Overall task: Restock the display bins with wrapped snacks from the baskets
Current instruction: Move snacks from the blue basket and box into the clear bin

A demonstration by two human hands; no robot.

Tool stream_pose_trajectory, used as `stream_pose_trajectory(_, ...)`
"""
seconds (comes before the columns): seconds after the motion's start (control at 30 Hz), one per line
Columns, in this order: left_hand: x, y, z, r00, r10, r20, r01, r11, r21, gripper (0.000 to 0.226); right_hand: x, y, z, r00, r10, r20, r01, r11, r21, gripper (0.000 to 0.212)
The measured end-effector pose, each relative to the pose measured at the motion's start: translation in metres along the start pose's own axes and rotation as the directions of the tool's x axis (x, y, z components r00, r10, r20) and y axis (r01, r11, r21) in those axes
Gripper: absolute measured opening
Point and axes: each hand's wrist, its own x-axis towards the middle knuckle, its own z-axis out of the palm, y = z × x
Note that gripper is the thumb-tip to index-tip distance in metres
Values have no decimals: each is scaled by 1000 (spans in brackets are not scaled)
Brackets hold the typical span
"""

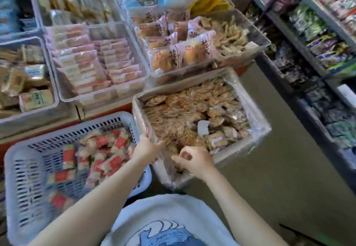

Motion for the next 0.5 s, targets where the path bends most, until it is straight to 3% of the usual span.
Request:
stream_pose_trajectory(0.1, 4, 1, 12, 991, 9, -131, 3, 996, 88, 53, -8, 28, 15, 968, -160, 192, 214, 929, -301, 85)
stream_pose_trajectory(0.2, 7, 5, 15, 975, 32, -220, 2, 989, 150, 39, -4, 53, 34, 900, -342, 270, 436, 686, -583, 68)
stream_pose_trajectory(0.33, 13, 6, 10, 962, 52, -268, -8, 987, 162, 19, 23, 55, 36, 859, -450, 242, 492, 599, -632, 56)
stream_pose_trajectory(0.5, 17, 6, 12, 947, 55, -316, -7, 989, 150, 18, 33, 53, 37, 831, -515, 209, 514, 569, -642, 54)
